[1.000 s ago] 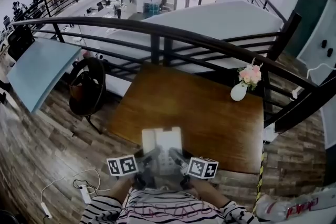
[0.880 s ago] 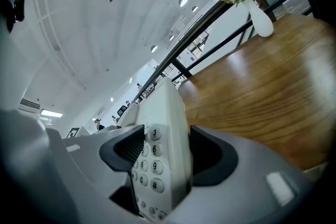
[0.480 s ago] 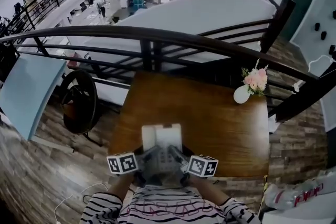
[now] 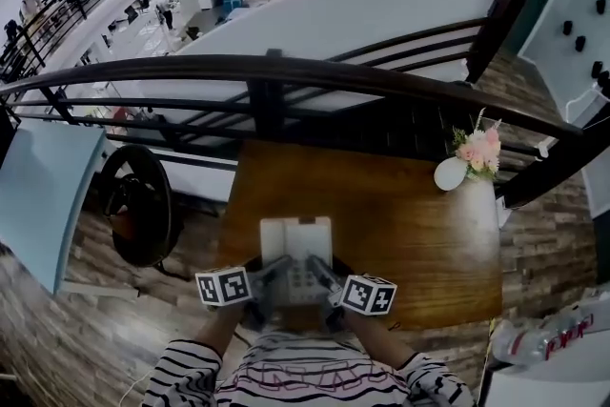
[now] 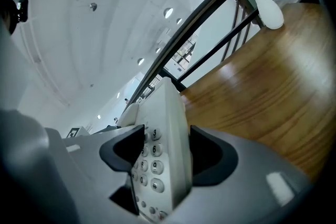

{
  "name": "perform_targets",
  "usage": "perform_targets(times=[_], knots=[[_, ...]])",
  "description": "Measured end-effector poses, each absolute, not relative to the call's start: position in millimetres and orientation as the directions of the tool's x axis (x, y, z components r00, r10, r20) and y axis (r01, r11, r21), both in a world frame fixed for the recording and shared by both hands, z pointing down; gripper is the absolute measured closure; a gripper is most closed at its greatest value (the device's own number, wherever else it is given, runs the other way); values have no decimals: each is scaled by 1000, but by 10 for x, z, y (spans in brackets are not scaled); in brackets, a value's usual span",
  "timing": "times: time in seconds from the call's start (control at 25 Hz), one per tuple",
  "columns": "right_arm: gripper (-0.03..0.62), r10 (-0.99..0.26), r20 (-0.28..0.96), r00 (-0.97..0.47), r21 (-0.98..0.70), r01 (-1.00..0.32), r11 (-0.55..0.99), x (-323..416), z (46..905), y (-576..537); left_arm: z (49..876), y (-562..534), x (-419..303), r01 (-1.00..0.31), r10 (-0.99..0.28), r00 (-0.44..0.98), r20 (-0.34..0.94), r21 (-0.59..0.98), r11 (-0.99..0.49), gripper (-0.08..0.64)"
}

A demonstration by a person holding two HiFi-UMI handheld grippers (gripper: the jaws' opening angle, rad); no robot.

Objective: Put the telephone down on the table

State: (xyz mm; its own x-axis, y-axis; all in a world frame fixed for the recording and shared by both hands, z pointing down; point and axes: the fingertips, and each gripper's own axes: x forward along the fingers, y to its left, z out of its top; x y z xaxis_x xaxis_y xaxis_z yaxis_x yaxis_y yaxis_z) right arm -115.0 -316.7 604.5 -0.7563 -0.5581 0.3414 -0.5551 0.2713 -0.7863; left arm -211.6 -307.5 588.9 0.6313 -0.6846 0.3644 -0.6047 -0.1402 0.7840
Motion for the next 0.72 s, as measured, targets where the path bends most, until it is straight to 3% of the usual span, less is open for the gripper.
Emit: perform_targets(times=[0.72], knots=[[330,-672,375,-639,-792,-597,126,-1620,6636,-4379,6482,-4467,-2596,-574,-545,741,394,792,-208,169]])
